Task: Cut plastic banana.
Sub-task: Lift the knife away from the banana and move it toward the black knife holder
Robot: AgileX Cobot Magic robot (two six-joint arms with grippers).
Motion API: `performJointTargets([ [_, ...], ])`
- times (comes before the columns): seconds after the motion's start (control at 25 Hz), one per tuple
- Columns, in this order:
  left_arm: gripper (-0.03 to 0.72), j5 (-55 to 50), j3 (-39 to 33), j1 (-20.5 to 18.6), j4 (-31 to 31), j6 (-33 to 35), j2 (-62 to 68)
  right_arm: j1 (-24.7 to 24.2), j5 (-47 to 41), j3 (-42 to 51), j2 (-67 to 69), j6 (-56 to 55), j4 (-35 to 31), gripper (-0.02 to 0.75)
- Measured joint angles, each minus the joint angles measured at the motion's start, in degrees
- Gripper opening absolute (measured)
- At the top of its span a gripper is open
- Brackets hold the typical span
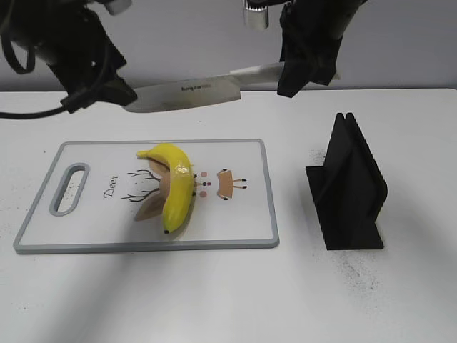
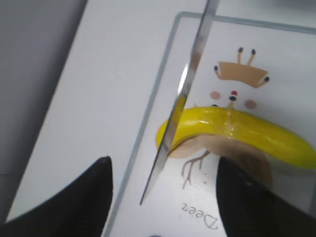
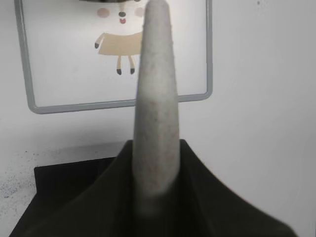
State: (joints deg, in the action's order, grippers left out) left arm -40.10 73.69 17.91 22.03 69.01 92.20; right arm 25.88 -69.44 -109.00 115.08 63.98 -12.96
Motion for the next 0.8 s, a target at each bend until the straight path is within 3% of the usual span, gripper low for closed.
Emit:
performJointTargets([
  [0.28, 0.61, 3.07, 0.0, -6.64, -0.21, -14.56, -7.18, 0.0, -0.3, -1.51, -2.36, -13.53, 0.52, 0.16],
  [0.4, 0.585, -0.17, 0.0, -10.24, -3.84, -22.76, -9.82, 0.0, -0.3, -1.55, -4.16, -22.55, 2.6, 0.16],
  [0.6, 0.572, -14.24, 0.0, -17.09, -14.01, -46.19, -12.74, 0.0, -0.58, -1.57, -6.49, -41.74, 5.04, 0.16],
  [0.72, 0.572, -26.25, -0.67, -20.64, -16.01, -52.67, -13.04, 0.0, -0.58, -0.76, -8.1, -54.02, 5.09, 0.16],
  [0.8, 0.572, -28.62, -2.2, -22.41, -16.32, -54.26, -13.38, 0.0, -0.53, 1.6, -9.91, -58.15, 4.84, 0.16],
])
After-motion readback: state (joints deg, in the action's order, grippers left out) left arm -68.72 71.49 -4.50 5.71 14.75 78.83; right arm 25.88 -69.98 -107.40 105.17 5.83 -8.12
